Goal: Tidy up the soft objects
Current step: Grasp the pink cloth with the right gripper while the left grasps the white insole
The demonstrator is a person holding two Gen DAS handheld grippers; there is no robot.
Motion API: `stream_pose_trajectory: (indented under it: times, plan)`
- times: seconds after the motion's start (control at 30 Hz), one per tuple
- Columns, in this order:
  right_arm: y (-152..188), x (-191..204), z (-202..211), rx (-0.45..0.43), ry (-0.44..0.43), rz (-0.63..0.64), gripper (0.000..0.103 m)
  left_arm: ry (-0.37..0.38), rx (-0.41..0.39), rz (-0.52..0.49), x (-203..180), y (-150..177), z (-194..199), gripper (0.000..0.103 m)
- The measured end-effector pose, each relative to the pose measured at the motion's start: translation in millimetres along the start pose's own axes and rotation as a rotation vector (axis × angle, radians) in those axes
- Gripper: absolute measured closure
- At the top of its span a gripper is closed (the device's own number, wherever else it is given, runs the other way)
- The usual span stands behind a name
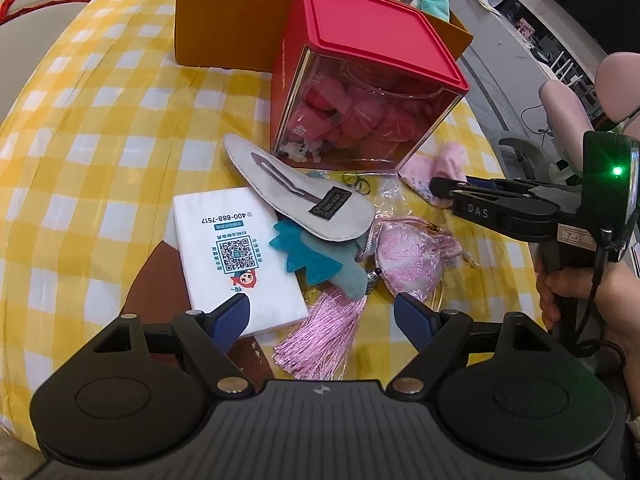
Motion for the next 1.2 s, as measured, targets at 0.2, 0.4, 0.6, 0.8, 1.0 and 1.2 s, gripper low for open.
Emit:
stream_pose_trajectory:
  times: [0.2,0.4,0.6,0.8,1.0,1.2]
  plan:
    - [-2,-1,4,0.024,-0.012,0.024,0.096,-0.023,-0.052,0.016,15,-9,16,0.007]
    - [-21,-15,47,-0.078,-0.066,-0.067,0.095,-0.044,-0.111,0.09,35,-33,22,0.007]
    - [-26,-25,61,-0.082,-0.117,-0.148,0.095,0.016,0.025,0.333,52,-60,-14,0.007]
    - [-27,-34,59,-0.071,-0.14,-0.204,0.095,0.026,0.05,0.45,60,-66,-50,0.007]
    - [-28,-35,64,-0.09,-0.16,-0.212,0.094,0.122,0.038,0.433,50,-66,-63,0.007]
    - [-27,-34,63,-0.085,-0.178,-0.212,0.094,0.193,0.03,0.521,60,-65,-70,0.009]
Point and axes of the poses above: each gripper's, at about its wrist camera, not at the fingertips, and z roughly against the way its jaws point, x to its left, y to its underside, the point moved 2 cm from there along -z, roughly the way its jaws point, and after that the axes turned 8 degrees about -x, right-handed, at the moved point
